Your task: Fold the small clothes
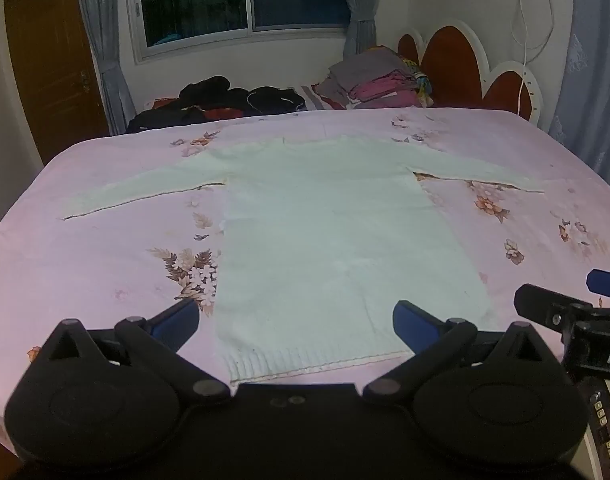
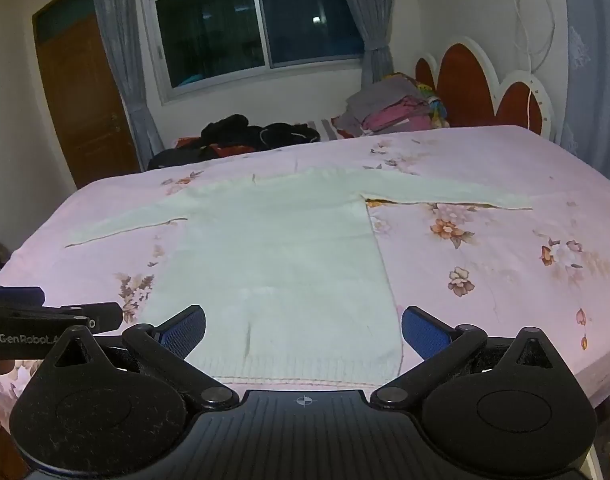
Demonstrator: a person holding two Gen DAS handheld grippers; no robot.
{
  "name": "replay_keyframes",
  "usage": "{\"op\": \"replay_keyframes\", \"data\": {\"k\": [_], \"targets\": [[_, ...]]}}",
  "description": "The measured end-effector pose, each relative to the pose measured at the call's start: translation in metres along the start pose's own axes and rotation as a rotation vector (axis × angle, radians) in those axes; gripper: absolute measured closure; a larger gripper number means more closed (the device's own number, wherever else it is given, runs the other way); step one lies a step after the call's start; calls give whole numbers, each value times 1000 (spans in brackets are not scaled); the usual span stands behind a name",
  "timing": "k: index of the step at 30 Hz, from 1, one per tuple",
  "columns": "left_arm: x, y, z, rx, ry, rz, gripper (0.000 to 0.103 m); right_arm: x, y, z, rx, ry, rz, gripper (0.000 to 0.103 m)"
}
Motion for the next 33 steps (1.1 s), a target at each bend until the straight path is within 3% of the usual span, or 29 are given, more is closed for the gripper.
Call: {"op": "replay_keyframes", "data": {"k": [33], "targets": [[1, -1, 4, 1, -16, -6, 0, 1, 1, -5, -10, -16, -3, 0]]}}
Point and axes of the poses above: each gripper's, at about its wrist camera, not at the fingertips, and x roughly against the way its jaws point, z to its right, y to its underside, the point moved 5 cm from there along -x, roughly the way its jaws point, and after that the axes turned 15 degrees about -x, right-handed, at the moved point
